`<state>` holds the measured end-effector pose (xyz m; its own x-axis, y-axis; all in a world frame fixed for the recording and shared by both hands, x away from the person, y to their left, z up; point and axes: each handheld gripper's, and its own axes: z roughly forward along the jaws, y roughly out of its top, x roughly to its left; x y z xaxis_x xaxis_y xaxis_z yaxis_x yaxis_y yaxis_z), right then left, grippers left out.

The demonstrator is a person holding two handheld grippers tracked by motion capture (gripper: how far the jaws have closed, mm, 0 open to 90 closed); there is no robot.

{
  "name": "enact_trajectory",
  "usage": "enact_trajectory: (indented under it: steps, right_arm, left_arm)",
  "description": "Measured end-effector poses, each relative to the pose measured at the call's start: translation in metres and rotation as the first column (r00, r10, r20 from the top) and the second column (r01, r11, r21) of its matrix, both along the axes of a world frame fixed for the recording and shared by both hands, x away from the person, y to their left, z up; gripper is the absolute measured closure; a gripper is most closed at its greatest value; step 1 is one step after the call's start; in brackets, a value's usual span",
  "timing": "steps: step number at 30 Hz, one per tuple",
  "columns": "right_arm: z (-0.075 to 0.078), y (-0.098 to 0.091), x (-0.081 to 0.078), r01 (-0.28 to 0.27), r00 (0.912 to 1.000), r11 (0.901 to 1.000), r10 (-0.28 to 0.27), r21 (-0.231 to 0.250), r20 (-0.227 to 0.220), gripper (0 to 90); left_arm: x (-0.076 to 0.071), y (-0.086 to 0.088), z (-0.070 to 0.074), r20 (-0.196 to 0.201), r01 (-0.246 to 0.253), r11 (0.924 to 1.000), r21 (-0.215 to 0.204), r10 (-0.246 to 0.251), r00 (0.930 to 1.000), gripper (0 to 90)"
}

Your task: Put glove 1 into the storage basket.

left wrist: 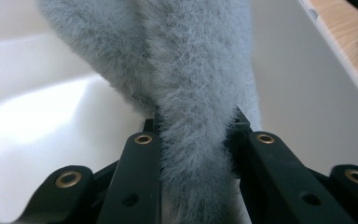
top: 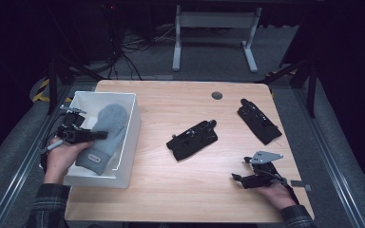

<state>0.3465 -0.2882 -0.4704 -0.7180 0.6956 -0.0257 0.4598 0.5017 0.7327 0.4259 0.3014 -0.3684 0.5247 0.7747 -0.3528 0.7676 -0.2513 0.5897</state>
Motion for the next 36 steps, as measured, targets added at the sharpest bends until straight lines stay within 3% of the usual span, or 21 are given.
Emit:
enact_trajectory:
  steps: [5,7,9,12,13,14,16,17,18,20,22,27,28,31,36]
  right_arm:
    - [0.0,0.0,0.0,0.0,1.0,1.0,0.0,0.0,0.002,15.8]
    - [0.0,0.0,0.0,-0.001,1.0,1.0,0.001,0.0,0.002,15.8]
    - [0.0,0.0,0.0,-0.001,1.0,1.0,0.001,0.0,0.002,15.9]
    - [0.0,0.0,0.0,-0.001,1.0,1.0,0.001,0.0,0.002,15.8]
    - [0.0,0.0,0.0,-0.001,1.0,1.0,0.001,0.0,0.002,15.8]
    - [0.0,0.0,0.0,-0.001,1.0,1.0,0.001,-0.001,0.002,15.8]
    - [0.0,0.0,0.0,-0.001,1.0,1.0,0.001,0.0,0.002,15.8]
    - [0.0,0.0,0.0,-0.001,1.0,1.0,0.001,0.0,0.002,15.8]
    - [0.0,0.0,0.0,-0.001,1.0,1.0,0.001,-0.001,0.002,15.8]
    - [0.0,0.0,0.0,-0.001,1.0,1.0,0.001,-0.001,0.002,15.9]
    - [0.0,0.0,0.0,-0.001,1.0,1.0,0.001,0.0,0.002,15.9]
    - [0.0,0.0,0.0,-0.001,1.0,1.0,0.001,0.0,0.002,15.8]
    - [0.0,0.0,0.0,-0.001,1.0,1.0,0.001,-0.001,0.002,15.8]
    - [0.0,0.0,0.0,0.0,1.0,1.0,0.0,-0.001,0.002,15.8]
    - [0.0,0.0,0.0,0.0,1.0,1.0,0.0,-0.001,0.002,15.8]
  left_arm:
    - [0.007,-0.002,-0.025,-0.055,0.001,1.0,0.0,-0.001,0.9985,74.6]
    - [0.01,-0.003,-0.036,-0.082,0.002,0.9998,0.018,-0.001,0.9967,74.4]
    - [0.011,-0.004,-0.041,-0.086,-0.004,0.9997,0.024,0.006,0.9962,73.4]
    - [0.015,-0.001,-0.049,-0.086,-0.012,0.9969,0.078,0.018,0.9961,70.0]
    - [0.015,-0.001,-0.049,-0.086,-0.012,0.9969,0.078,0.018,0.9961,68.0]
    - [0.016,-0.002,-0.05,-0.066,-0.046,0.9894,0.138,0.056,0.9962,65.3]
    - [0.017,-0.002,-0.051,-0.049,-0.075,0.9791,0.189,0.086,0.9951,59.0]
    - [0.017,-0.002,-0.051,-0.049,-0.075,0.9791,0.189,0.086,0.9951,55.3]
    - [0.017,-0.003,-0.051,-0.039,-0.099,0.9711,0.217,0.11,0.9931,55.3]
    - [0.016,-0.002,-0.048,-0.008,-0.133,0.9563,0.26,0.14,0.9901,45.0]
    - [0.015,-0.003,-0.043,0.013,-0.137,0.9534,0.269,0.139,0.9902,41.0]
    - [0.011,-0.005,-0.032,0.05,-0.153,0.9542,0.257,0.145,0.9882,32.3]
    - [0.01,-0.006,-0.025,0.072,-0.152,0.9606,0.233,0.138,0.9877,30.9]
    - [0.009,-0.007,-0.017,0.089,-0.137,0.9675,0.212,0.121,0.9887,28.5]
    - [0.007,-0.016,0.0,0.129,-0.119,0.9736,0.195,0.094,0.9872,24.9]
